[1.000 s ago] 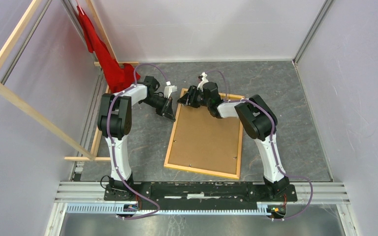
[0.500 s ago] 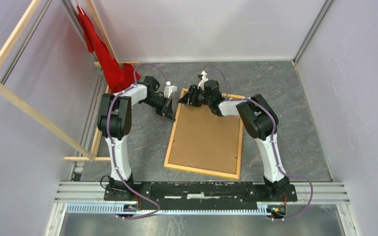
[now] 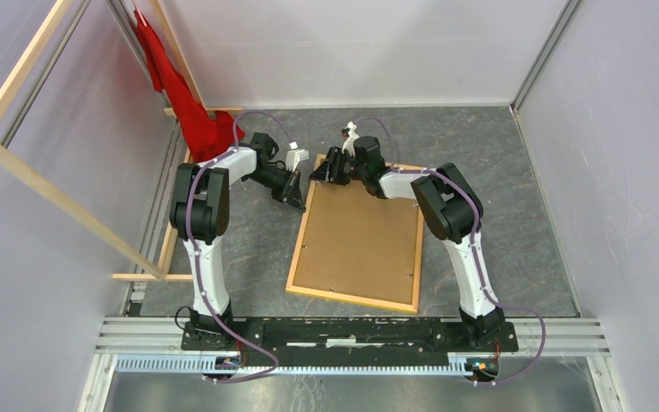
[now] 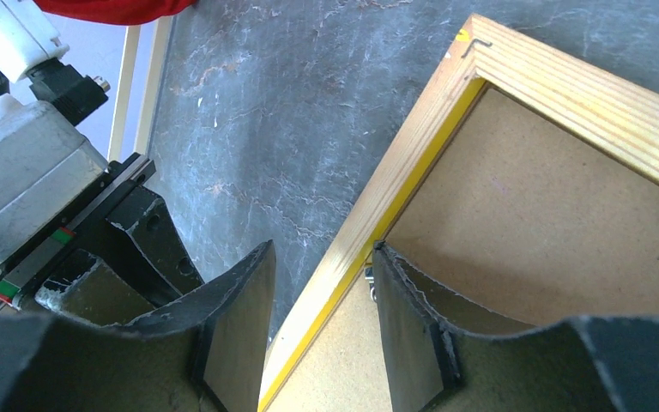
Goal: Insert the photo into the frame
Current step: Install the photo frame at the center of the board.
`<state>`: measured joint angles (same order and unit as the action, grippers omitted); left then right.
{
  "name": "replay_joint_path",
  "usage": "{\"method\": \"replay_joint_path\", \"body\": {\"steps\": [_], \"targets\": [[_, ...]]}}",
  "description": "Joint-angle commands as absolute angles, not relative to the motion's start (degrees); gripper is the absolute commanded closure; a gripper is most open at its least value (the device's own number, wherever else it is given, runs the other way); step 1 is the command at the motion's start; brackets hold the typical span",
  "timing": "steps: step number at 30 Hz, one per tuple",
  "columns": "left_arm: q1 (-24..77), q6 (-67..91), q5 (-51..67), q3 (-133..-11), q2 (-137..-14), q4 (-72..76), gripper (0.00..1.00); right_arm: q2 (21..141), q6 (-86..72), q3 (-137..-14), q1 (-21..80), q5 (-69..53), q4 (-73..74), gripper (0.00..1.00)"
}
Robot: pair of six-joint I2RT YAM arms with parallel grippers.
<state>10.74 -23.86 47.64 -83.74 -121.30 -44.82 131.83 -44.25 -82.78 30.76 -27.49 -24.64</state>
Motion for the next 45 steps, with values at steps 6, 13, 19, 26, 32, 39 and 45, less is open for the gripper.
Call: {"method": "replay_joint_path", "body": {"steps": [6, 13, 19, 26, 32, 39, 45], "targets": [[11.3, -25.4, 44.1, -83.8, -120.8, -46.3, 0.86, 133.8, -42.6, -85.2, 31.6, -30.0, -21.8, 0.49], [11.3, -25.5, 44.0, -83.7, -120.7, -46.4, 0.86, 132.0, -41.7, -86.1, 30.6, -29.0, -21.4, 0.49], [11.3, -25.9, 43.6, -83.2, -120.4, -46.5, 0.86, 130.6, -39.9, -86.4, 29.3, -28.6, -19.9, 0.48], [11.3, -25.9, 43.8, -83.2, -120.4, -46.4, 0.86, 130.6, -38.9, -84.1, 29.1, -29.3, -19.3, 0.48], [11.3, -25.9, 43.8, -83.2, -120.6, -46.5, 0.86, 131.3, -37.5, -85.4, 29.3, -31.1, -16.8, 0.48], [11.3, -25.8, 43.7, -83.3, -120.8, -46.5, 0.86, 130.8, -34.4, -85.5, 29.5, -31.7, -12.8, 0.49], [11.3, -25.8, 43.6, -83.4, -120.6, -46.4, 0.86, 131.5, -34.3, -86.0, 29.7, -32.6, -13.1, 0.49]]}}
